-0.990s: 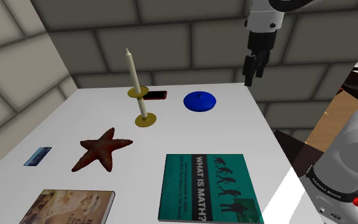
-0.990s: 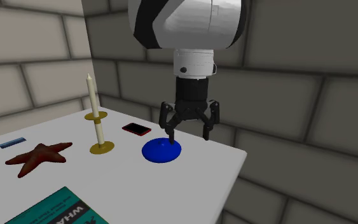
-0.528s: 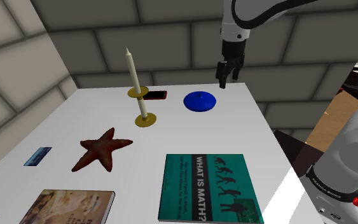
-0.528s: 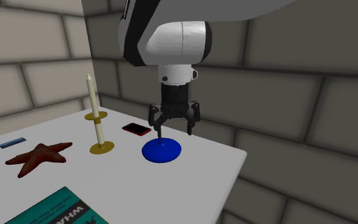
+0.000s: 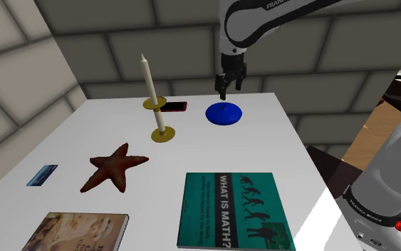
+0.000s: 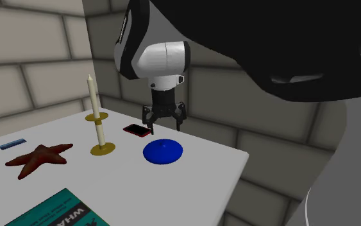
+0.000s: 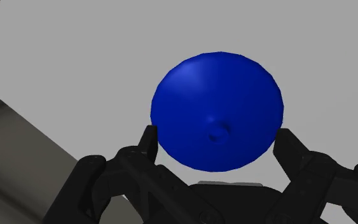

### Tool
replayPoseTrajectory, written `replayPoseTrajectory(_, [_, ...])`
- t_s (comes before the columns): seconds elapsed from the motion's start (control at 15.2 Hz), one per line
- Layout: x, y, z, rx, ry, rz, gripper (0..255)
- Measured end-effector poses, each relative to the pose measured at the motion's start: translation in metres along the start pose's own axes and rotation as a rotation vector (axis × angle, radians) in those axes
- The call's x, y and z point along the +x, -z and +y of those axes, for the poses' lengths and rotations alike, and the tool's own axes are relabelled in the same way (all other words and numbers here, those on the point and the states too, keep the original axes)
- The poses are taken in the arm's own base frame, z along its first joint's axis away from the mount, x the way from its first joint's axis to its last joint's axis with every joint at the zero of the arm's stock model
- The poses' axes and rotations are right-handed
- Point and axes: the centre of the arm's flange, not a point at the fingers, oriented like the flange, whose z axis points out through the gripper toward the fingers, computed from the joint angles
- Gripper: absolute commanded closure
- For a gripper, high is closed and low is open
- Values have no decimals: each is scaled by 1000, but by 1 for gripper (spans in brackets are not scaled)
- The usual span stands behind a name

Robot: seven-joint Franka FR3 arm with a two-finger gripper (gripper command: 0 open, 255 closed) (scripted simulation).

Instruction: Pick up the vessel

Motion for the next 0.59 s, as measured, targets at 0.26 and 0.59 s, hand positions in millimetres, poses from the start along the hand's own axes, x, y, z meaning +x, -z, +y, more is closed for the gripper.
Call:
replayPoseTrajectory(0.26, [31,-15,-8,-11,-10,14,0])
replayPoseTrajectory(0.59, [32,-40,-11,-12,-11,16,0])
